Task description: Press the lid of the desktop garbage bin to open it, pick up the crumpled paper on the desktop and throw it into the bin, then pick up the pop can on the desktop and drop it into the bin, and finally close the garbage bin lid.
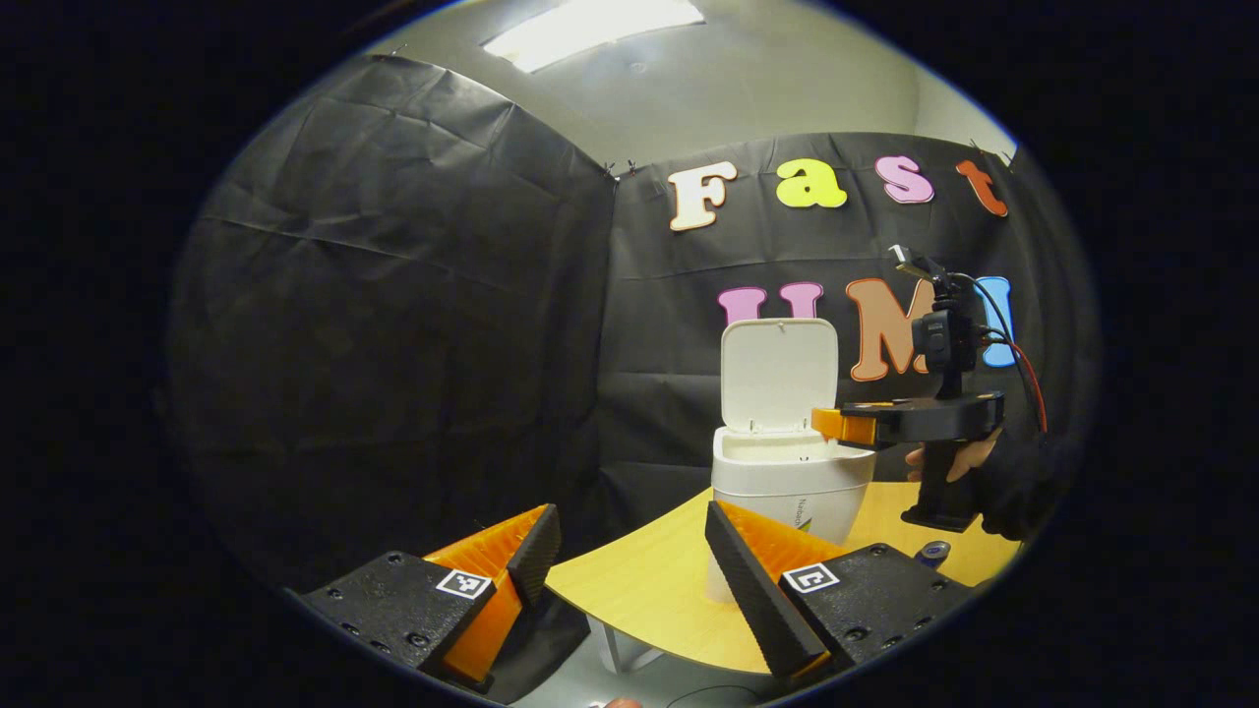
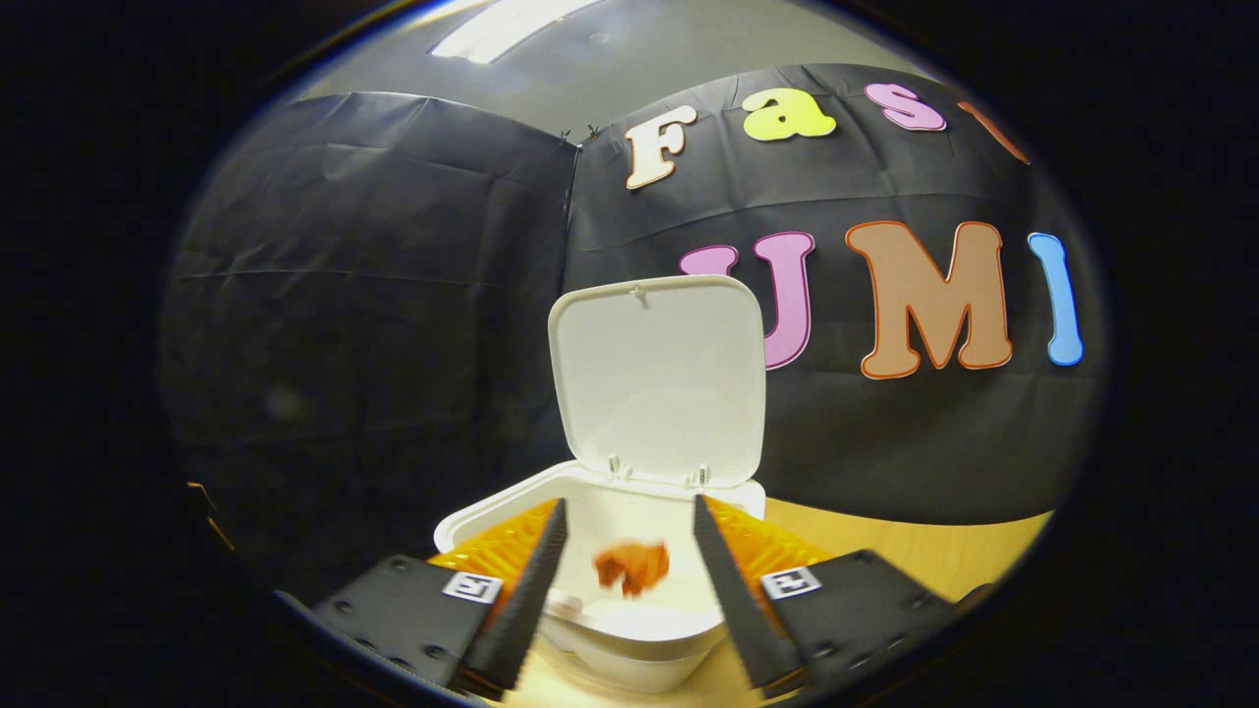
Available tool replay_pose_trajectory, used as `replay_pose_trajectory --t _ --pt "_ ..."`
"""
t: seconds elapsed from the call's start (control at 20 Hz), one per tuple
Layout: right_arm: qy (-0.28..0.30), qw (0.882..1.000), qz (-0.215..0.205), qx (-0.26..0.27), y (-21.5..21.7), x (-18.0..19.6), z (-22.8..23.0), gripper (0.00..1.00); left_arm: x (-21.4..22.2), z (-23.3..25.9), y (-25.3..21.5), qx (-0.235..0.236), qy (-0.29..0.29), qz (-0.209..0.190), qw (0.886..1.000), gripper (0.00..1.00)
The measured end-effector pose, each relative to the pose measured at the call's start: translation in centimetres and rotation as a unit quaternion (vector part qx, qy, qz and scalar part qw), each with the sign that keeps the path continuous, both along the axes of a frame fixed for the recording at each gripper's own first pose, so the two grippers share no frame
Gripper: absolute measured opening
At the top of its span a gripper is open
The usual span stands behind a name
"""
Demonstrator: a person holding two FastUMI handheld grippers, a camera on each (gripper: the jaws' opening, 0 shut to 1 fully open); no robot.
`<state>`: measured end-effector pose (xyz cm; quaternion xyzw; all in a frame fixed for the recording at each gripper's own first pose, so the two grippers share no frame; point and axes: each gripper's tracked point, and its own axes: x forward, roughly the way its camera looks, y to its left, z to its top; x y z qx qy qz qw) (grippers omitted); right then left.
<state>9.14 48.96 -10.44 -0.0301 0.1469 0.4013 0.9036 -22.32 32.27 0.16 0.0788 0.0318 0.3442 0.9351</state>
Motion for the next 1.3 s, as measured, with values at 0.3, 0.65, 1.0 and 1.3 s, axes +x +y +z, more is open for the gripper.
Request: replay_pose_trajectory --t 0.3,0.65,1.0,1.3 --pt "-0.016 1.000 -0.025 0.009 -2.2 0.4 1.5 0.99 1.8 0.3 -0.3 0.003 -0.004 -0.022 1.000 0.91" --pt "-0.038 0.996 -0.083 0.007 -10.3 0.7 3.6 0.99 7.3 0.2 -3.7 0.001 -0.008 -0.096 0.995 0.92" --pt "-0.049 0.984 -0.170 0.002 -21.5 1.6 5.0 0.99 13.7 0.5 -9.2 -0.001 -0.013 -0.187 0.982 0.92" --pt "-0.057 0.967 -0.247 -0.017 -31.3 1.7 5.3 0.99 18.8 1.0 -15.2 -0.007 -0.023 -0.262 0.965 0.92"
